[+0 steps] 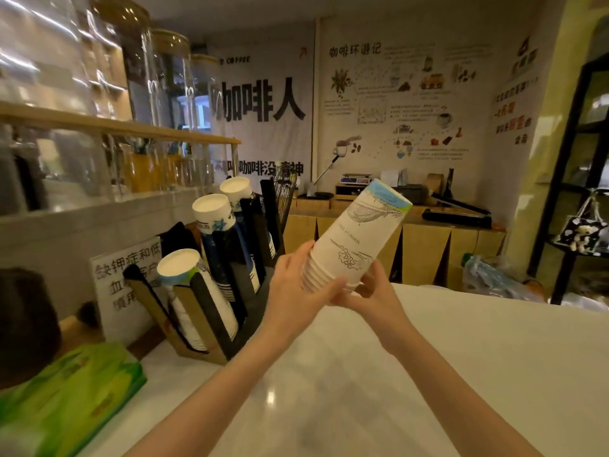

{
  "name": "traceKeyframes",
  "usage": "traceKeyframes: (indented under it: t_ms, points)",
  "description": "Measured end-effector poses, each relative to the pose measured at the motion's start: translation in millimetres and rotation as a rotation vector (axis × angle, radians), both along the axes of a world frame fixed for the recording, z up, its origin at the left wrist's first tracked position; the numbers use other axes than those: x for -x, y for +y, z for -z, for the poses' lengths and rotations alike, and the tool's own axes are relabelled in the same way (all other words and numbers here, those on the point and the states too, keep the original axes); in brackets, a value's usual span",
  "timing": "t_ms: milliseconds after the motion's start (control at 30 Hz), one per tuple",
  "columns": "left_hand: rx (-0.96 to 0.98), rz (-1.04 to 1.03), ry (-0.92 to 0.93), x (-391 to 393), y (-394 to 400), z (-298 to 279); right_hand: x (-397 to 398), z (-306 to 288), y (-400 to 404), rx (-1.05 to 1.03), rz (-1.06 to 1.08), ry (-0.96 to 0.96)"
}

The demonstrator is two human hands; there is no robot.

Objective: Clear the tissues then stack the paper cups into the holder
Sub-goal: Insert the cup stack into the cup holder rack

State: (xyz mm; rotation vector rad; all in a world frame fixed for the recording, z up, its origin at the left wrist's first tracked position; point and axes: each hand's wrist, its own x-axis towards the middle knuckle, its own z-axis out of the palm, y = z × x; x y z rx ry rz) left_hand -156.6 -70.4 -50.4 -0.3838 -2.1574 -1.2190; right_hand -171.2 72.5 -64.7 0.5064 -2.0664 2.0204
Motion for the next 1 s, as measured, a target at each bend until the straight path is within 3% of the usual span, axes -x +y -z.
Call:
traceKeyframes:
  t_ms: [333,567,733,1000]
  points:
    - [0.094,-0.197,0.193,-20,-89,-55,-2,-59,-92,0.073,-0.210,0.017]
    - [0.057,-0.250,0.199,-28,-157,-60,-3,-74,-148,0.037,-0.366,0.004]
    - [0.028,-0.194,0.129,-30,-190,-44,1,-65,-173,0.046,-0.439,-0.043]
    - [0.043,-0.141,-0.058,-29,-203,-26,0,-48,-188,-0.077,-0.389,-0.024]
